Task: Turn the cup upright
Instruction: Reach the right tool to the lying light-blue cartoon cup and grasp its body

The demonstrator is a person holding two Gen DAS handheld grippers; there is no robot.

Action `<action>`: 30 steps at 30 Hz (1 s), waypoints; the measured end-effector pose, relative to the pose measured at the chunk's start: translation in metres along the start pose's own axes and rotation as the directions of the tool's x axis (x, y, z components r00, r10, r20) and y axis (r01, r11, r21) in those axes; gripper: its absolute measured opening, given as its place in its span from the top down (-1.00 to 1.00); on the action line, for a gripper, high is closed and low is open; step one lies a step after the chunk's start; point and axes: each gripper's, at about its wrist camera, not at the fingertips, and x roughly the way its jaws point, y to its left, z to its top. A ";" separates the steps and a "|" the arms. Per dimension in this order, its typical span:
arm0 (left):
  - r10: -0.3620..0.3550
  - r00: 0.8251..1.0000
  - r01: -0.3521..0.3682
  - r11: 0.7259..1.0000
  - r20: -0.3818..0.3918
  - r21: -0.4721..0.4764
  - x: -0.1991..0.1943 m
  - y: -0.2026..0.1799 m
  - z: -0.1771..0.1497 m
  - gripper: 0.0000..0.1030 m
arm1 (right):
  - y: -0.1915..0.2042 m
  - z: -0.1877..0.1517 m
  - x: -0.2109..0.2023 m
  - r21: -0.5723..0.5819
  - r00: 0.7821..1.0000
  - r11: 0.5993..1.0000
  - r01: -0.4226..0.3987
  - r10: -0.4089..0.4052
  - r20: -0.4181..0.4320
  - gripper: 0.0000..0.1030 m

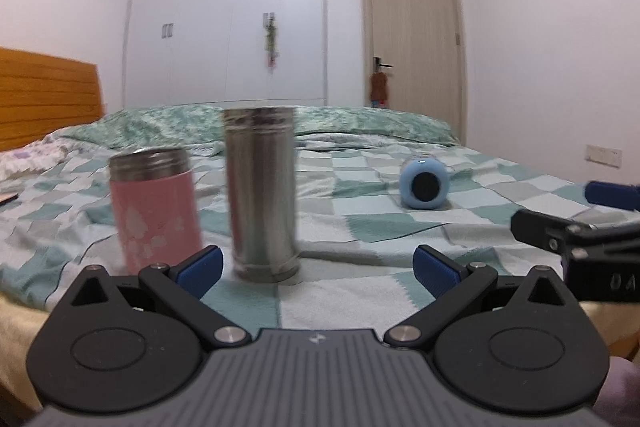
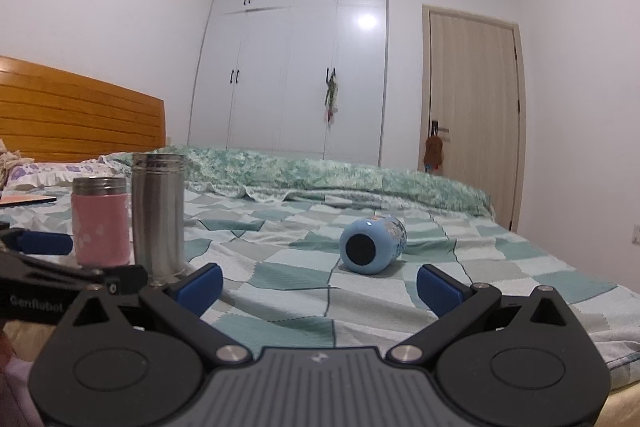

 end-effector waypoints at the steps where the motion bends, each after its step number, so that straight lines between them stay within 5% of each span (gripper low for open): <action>1: -0.021 1.000 0.021 1.000 0.001 0.009 0.001 -0.004 0.003 -1.00 | -0.006 0.005 0.002 0.000 1.000 1.000 -0.002 0.002 -0.010 -1.00; 11: -0.157 0.984 0.167 0.978 -0.081 0.122 0.064 -0.063 0.049 -1.00 | -0.084 0.057 0.059 0.032 0.984 0.999 0.018 -0.012 -0.178 -1.00; 19: -0.170 0.978 0.187 0.972 -0.123 0.142 0.141 -0.082 0.078 -1.00 | -0.126 0.071 0.134 0.117 0.943 0.993 0.029 0.012 -0.332 -1.00; 30: -0.155 0.966 0.184 0.974 -0.206 0.130 0.220 -0.073 0.090 -1.00 | -0.132 0.081 0.229 0.134 0.917 0.991 -0.001 0.054 -0.395 -1.00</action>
